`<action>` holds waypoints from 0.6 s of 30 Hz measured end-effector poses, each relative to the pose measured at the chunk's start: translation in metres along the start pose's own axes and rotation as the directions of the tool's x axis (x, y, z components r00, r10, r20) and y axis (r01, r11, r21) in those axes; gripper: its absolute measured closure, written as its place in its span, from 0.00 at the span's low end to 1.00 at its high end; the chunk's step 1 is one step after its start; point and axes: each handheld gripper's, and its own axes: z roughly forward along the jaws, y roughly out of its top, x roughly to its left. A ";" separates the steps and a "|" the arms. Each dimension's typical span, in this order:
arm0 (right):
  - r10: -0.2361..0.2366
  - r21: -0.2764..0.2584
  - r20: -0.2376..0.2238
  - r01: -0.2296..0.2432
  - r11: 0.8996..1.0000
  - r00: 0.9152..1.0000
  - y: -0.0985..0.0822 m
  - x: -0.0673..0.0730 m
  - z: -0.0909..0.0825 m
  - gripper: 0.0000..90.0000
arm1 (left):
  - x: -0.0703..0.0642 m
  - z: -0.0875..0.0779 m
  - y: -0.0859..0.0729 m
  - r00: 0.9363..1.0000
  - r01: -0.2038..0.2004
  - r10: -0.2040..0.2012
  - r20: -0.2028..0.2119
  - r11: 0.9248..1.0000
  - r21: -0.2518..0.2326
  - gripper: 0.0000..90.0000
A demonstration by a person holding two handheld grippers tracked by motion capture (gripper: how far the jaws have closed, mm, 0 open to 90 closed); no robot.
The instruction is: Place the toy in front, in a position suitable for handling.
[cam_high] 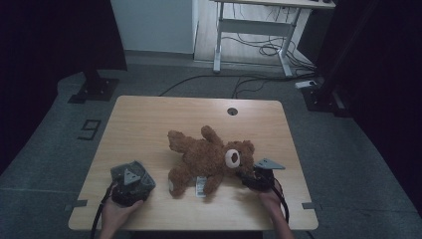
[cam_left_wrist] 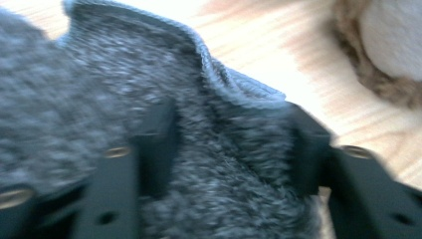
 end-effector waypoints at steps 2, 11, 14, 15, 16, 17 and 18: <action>0.000 0.000 0.000 0.000 1.000 1.000 0.000 0.000 0.000 0.50 | 0.004 0.000 -0.002 1.000 0.012 -0.012 -0.005 1.000 -0.020 0.70; 0.000 -0.001 -0.002 0.000 1.000 1.000 0.000 -0.001 0.000 0.49 | 0.018 -0.023 0.001 0.981 0.153 -0.131 0.146 0.976 -0.153 0.89; 0.001 -0.002 -0.003 -0.001 1.000 1.000 0.000 -0.001 0.000 0.49 | 0.020 -0.037 0.004 0.972 0.186 -0.147 0.181 0.957 -0.221 0.89; 0.001 -0.002 -0.003 -0.001 1.000 1.000 0.000 -0.001 0.000 0.49 | 0.021 -0.044 0.006 0.968 0.200 -0.152 0.199 0.948 -0.249 0.89; 0.003 -0.002 -0.004 -0.003 1.000 1.000 0.000 -0.001 0.000 0.49 | 0.022 -0.049 0.007 0.965 0.209 -0.154 0.210 0.940 -0.270 0.89; 0.002 -0.003 -0.003 -0.002 1.000 1.000 0.000 -0.001 0.000 0.49 | 0.022 -0.054 0.008 0.963 0.213 -0.152 0.220 0.934 -0.287 0.89; 0.002 -0.002 -0.002 -0.002 1.000 1.000 0.000 -0.001 0.000 0.49 | 0.022 -0.058 0.009 0.963 0.213 -0.146 0.228 0.929 -0.302 0.89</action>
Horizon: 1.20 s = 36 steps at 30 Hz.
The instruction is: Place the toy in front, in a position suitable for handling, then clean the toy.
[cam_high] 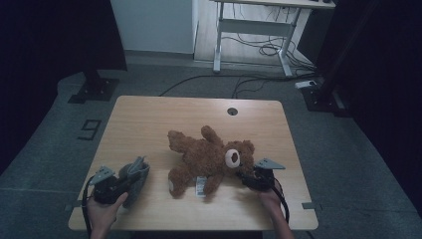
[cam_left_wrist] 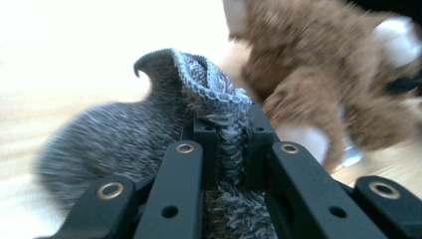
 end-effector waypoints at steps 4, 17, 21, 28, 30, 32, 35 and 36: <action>0.000 0.000 0.002 0.000 1.000 1.000 0.000 0.000 0.000 0.49 | -0.006 -0.011 0.007 1.000 -0.005 0.006 0.025 0.999 -0.051 0.89; 0.000 0.000 0.001 0.000 1.000 1.000 0.000 0.000 0.000 0.49 | -0.013 -0.020 0.012 0.996 0.025 -0.015 0.088 0.994 -0.108 0.89; 0.000 -0.001 0.001 0.000 1.000 1.000 0.000 0.000 0.000 0.49 | -0.012 -0.021 0.012 0.995 0.038 -0.027 0.099 0.993 -0.115 0.89; 0.001 -0.001 0.000 -0.001 1.000 1.000 0.000 0.000 0.000 0.49 | -0.018 -0.019 0.015 0.993 0.036 -0.021 0.119 0.992 -0.124 0.89; 0.001 -0.001 0.000 -0.001 1.000 1.000 0.000 0.000 0.000 0.50 | -0.021 -0.017 0.016 0.992 0.033 -0.018 0.127 0.992 -0.123 0.89; 0.002 -0.001 0.001 -0.002 1.000 1.000 0.000 0.001 0.000 0.50 | -0.024 -0.013 0.018 0.990 0.032 -0.015 0.139 0.992 -0.120 0.89; 0.003 -0.001 0.000 -0.003 1.000 1.000 0.000 0.001 0.000 0.50 | -0.032 -0.004 0.024 0.988 0.021 -0.003 0.153 0.993 -0.118 0.89; 0.003 -0.001 0.000 -0.003 1.000 1.000 0.000 0.001 0.000 0.50 | -0.034 -0.001 0.025 0.987 0.018 0.001 0.161 0.993 -0.118 0.89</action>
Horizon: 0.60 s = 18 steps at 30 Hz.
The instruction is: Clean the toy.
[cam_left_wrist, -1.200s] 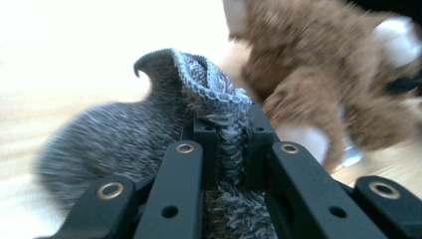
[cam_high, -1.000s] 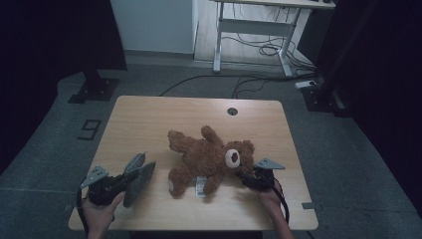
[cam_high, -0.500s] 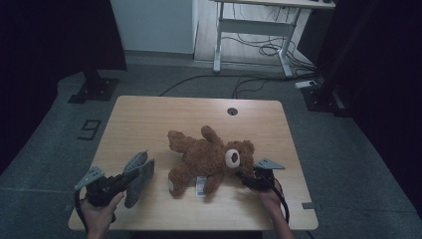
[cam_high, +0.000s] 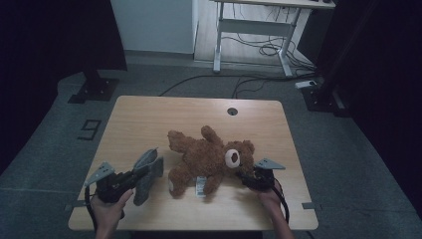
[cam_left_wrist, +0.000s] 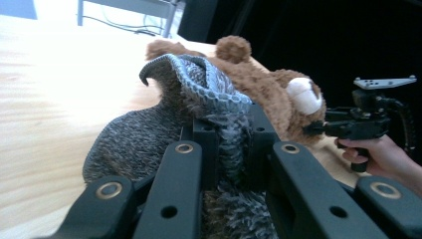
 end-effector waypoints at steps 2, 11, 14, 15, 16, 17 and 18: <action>0.000 -0.001 0.000 0.000 1.000 1.000 0.000 0.000 0.000 0.50 | -0.006 0.012 0.005 0.999 -0.001 0.001 0.035 1.000 0.002 0.89; 0.003 -0.001 -0.002 -0.003 1.000 1.000 0.000 0.000 0.000 0.50 | -0.058 0.081 0.022 0.984 -0.100 0.090 0.154 0.993 0.057 0.89; 0.004 -0.001 -0.003 -0.004 1.000 1.000 0.000 0.000 0.000 0.50 | -0.071 0.112 0.025 0.981 -0.123 0.111 0.158 0.990 0.072 0.89; 0.005 -0.001 -0.003 -0.005 1.000 1.000 0.000 0.000 0.000 0.49 | -0.074 0.120 0.025 0.981 -0.125 0.111 0.161 0.989 0.079 0.89; 0.005 -0.001 -0.003 -0.005 1.000 1.000 0.000 0.000 0.000 0.50 | -0.077 0.131 0.025 0.980 -0.130 0.114 0.166 0.988 0.090 0.89; 0.005 -0.001 -0.003 -0.005 1.000 1.000 0.000 0.000 0.000 0.50 | -0.082 0.145 0.024 0.978 -0.138 0.120 0.168 0.985 0.105 0.89; 0.007 -0.002 -0.004 -0.007 1.000 1.000 0.000 0.000 0.000 0.50 | -0.084 0.153 0.023 0.978 -0.139 0.118 0.173 0.984 0.115 0.89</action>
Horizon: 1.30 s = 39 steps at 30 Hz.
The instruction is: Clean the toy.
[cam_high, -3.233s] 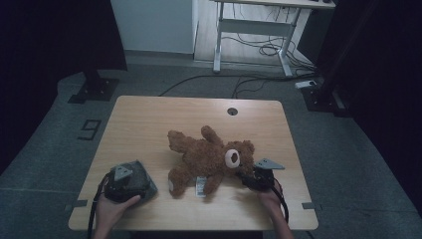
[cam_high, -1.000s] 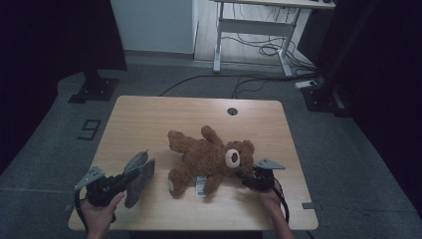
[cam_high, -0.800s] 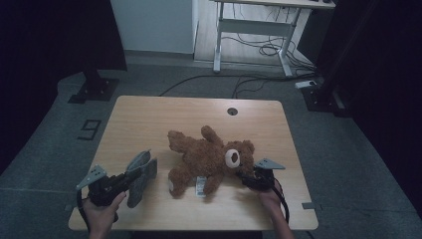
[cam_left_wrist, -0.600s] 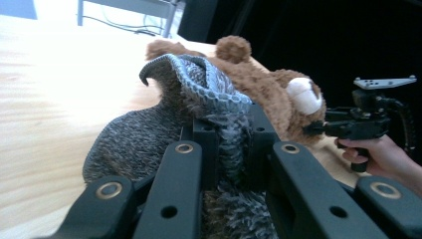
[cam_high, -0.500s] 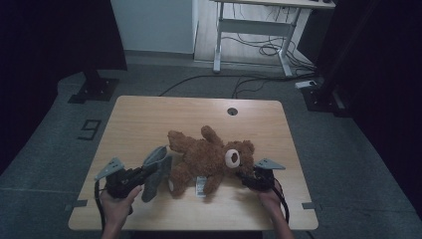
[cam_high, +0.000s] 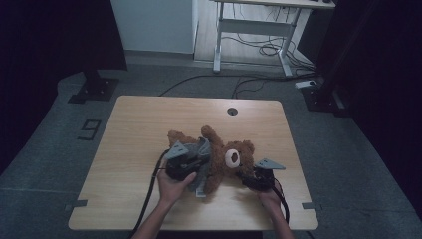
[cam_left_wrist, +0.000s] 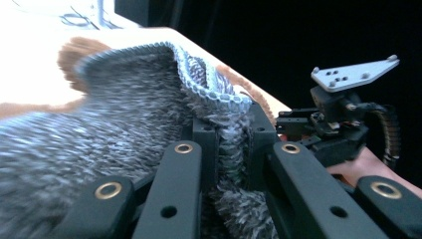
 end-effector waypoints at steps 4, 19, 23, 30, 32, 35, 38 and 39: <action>-0.001 -0.001 -0.003 0.001 1.000 1.000 0.000 0.000 0.000 0.50 | -0.017 0.039 0.001 0.998 -0.028 0.026 0.051 0.998 0.049 0.89; 0.003 0.002 -0.017 -0.003 1.000 1.000 0.000 -0.001 0.000 0.53 | -0.002 0.048 -0.029 0.997 -0.047 0.056 -0.045 0.984 0.173 0.89; 0.001 -0.001 -0.019 -0.001 1.000 1.000 0.000 -0.001 0.001 0.53 | 0.005 0.022 -0.031 0.991 -0.078 0.093 -0.093 0.985 0.155 0.89; 0.004 -0.001 -0.025 -0.004 1.000 1.000 -0.001 -0.002 0.000 0.53 | 0.028 -0.020 -0.041 0.975 -0.071 0.099 -0.197 0.988 0.140 0.89; 0.004 0.000 -0.025 -0.004 1.000 1.000 -0.001 -0.002 0.000 0.53 | 0.041 -0.033 -0.048 0.969 -0.038 0.070 -0.239 0.990 0.136 0.89; 0.003 0.001 -0.028 -0.003 1.000 1.000 -0.001 -0.002 0.001 0.53 | 0.057 -0.046 -0.060 0.958 -0.004 0.042 -0.282 0.991 0.135 0.89; 0.001 0.000 -0.027 -0.001 1.000 1.000 -0.001 -0.002 0.001 0.53 | 0.060 -0.054 -0.061 0.954 0.013 0.025 -0.298 0.992 0.125 0.89; 0.003 0.000 -0.026 -0.003 1.000 1.000 -0.001 -0.002 0.001 0.53 | 0.059 -0.056 -0.058 0.956 0.017 0.017 -0.294 0.994 0.112 0.89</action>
